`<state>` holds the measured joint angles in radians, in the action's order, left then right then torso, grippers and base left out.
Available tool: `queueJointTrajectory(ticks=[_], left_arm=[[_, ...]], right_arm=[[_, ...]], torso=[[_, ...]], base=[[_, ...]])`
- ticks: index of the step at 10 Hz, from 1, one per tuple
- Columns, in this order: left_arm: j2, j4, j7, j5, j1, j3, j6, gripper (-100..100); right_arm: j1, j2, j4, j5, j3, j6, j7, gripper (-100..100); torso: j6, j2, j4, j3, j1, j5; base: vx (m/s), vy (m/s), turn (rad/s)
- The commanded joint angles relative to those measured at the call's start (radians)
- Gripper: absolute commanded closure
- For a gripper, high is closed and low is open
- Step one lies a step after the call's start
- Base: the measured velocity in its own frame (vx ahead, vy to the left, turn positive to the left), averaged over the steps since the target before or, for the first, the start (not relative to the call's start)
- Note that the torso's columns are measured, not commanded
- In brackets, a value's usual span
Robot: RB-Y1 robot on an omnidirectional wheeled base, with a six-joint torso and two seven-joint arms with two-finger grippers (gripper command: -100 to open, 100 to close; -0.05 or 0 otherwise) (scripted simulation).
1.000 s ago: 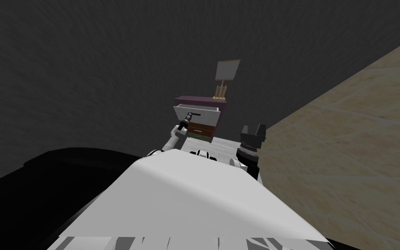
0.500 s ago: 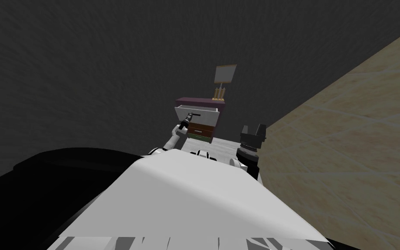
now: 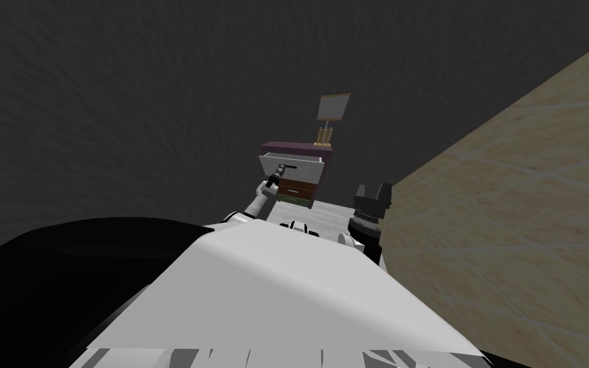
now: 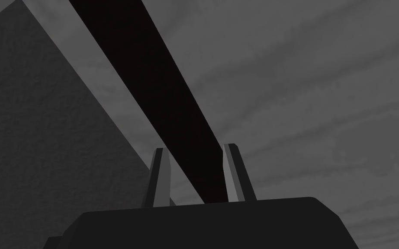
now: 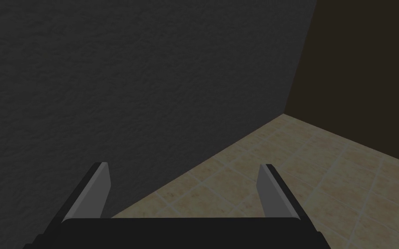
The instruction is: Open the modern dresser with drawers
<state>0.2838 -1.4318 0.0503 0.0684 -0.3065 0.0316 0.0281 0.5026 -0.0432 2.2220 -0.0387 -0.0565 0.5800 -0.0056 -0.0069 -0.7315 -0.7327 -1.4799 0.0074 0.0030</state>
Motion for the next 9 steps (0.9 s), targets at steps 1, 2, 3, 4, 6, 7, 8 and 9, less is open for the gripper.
queueJointTrajectory(ticks=[1, 2, 3, 4, 6, 7, 8, 9], left_arm=[[-0.003, 0.051, 0.004, 0.003, 0.004, -0.006, -0.001, 100], [-0.013, 0.086, 0.019, -0.006, -0.059, -0.014, 0.041, 100], [-0.013, 0.107, 0.019, -0.006, -0.088, -0.014, 0.041, 100], [-0.013, 0.140, 0.019, -0.006, -0.106, -0.014, 0.041, 100], [-0.013, 0.194, 0.019, -0.006, -0.106, -0.014, 0.041, 100], [-0.013, 0.203, 0.019, -0.006, -0.106, -0.014, 0.041, 100], [-0.023, 0.235, 0.033, -0.015, -0.167, -0.021, 0.082, 100], [-0.023, 0.265, 0.033, -0.015, -0.200, -0.021, 0.082, 100]], right_arm=[[0.000, 0.000, 0.000, 0.000, 0.000, 0.000, 0.000, 0], [0.000, 0.000, 0.000, 0.000, 0.000, 0.000, 0.000, 0], [0.000, 0.000, 0.000, 0.000, 0.000, 0.000, 0.000, 0], [0.000, 0.000, 0.000, 0.000, 0.000, 0.000, 0.000, 0], [0.000, 0.000, 0.000, 0.000, 0.000, 0.000, 0.000, 0], [0.000, 0.000, 0.000, 0.000, 0.000, 0.000, 0.000, 0], [0.000, 0.000, 0.000, 0.000, 0.000, 0.000, 0.000, 0], [0.000, 0.000, 0.000, 0.000, 0.000, 0.000, 0.000, 0]], torso=[[0.000, 0.004, 0.004, -0.002, 0.003, 0.002], [0.001, 0.005, 0.006, -0.004, 0.004, 0.003], [0.001, -0.001, 0.001, 0.000, 0.004, 0.001], [0.001, -0.007, -0.003, 0.004, 0.002, 0.000], [0.000, -0.002, -0.002, 0.001, -0.002, -0.001], [0.000, 0.003, 0.003, -0.002, 0.001, 0.001], [0.000, 0.005, 0.004, -0.004, 0.003, 0.001], [0.001, -0.002, 0.000, 0.000, 0.003, 0.001]], base=[[0.007, -0.004, 0.013], [-0.102, 0.017, 0.057], [-0.149, 0.027, 0.012], [-0.093, 0.010, -0.022], [-0.014, -0.006, -0.007], [0.002, -0.009, 0.014], [-0.108, 0.013, 0.058], [-0.145, 0.021, 0.010]])
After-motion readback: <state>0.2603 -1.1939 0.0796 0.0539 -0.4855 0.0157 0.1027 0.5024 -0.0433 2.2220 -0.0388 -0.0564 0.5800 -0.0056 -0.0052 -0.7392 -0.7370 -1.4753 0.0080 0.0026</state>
